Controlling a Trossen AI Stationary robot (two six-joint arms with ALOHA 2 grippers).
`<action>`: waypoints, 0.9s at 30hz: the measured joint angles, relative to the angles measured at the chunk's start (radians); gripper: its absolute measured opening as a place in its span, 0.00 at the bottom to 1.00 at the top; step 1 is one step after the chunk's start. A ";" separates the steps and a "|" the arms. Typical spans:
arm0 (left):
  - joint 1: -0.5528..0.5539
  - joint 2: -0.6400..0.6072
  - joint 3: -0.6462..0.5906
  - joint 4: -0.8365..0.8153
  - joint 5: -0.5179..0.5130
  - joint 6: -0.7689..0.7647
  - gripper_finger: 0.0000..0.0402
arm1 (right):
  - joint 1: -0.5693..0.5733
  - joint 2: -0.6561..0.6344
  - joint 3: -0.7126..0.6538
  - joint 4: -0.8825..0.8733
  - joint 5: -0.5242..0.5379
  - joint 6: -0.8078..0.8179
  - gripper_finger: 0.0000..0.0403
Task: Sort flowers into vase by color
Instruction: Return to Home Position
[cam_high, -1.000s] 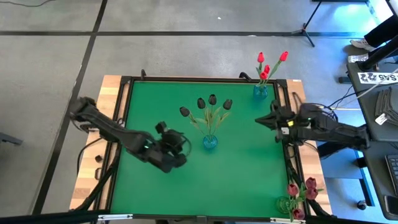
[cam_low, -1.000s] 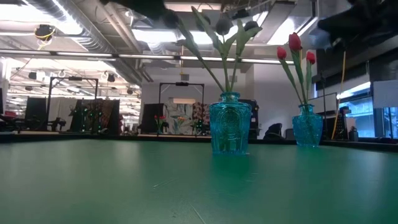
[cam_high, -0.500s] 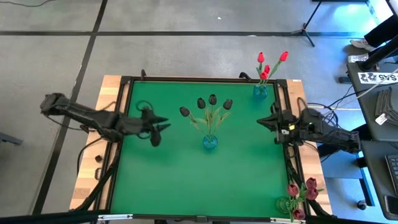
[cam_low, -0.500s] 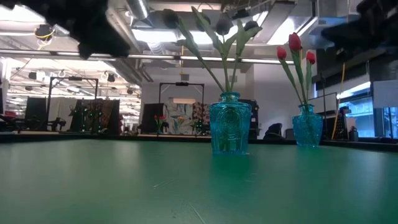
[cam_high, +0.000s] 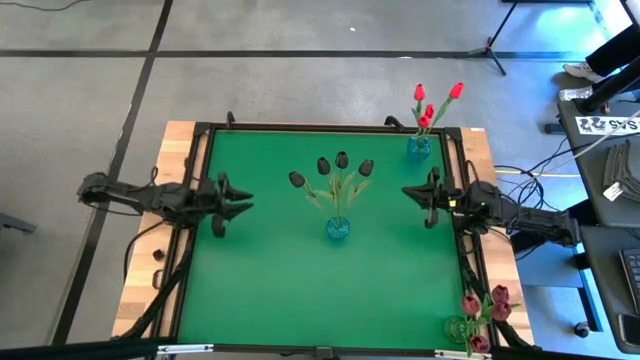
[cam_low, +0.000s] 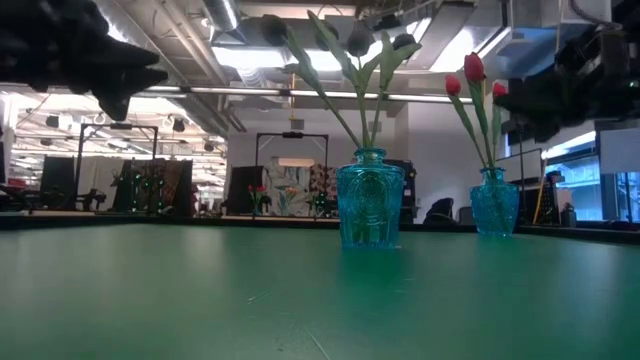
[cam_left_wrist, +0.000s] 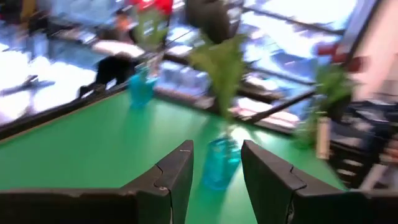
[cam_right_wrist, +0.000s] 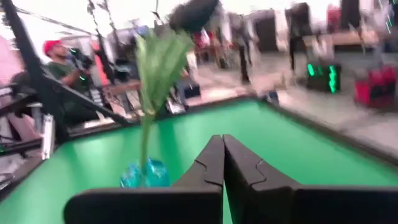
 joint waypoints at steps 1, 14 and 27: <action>0.002 -0.023 -0.020 0.026 0.035 0.019 0.33 | 0.000 0.000 0.000 -0.025 0.016 0.020 0.00; 0.180 -0.096 -0.078 0.084 0.338 0.116 0.27 | 0.000 0.010 -0.002 -0.035 0.069 -0.078 0.06; 0.197 -0.095 -0.078 -0.017 0.254 0.063 0.01 | 0.000 0.010 -0.004 -0.038 0.067 -0.080 0.06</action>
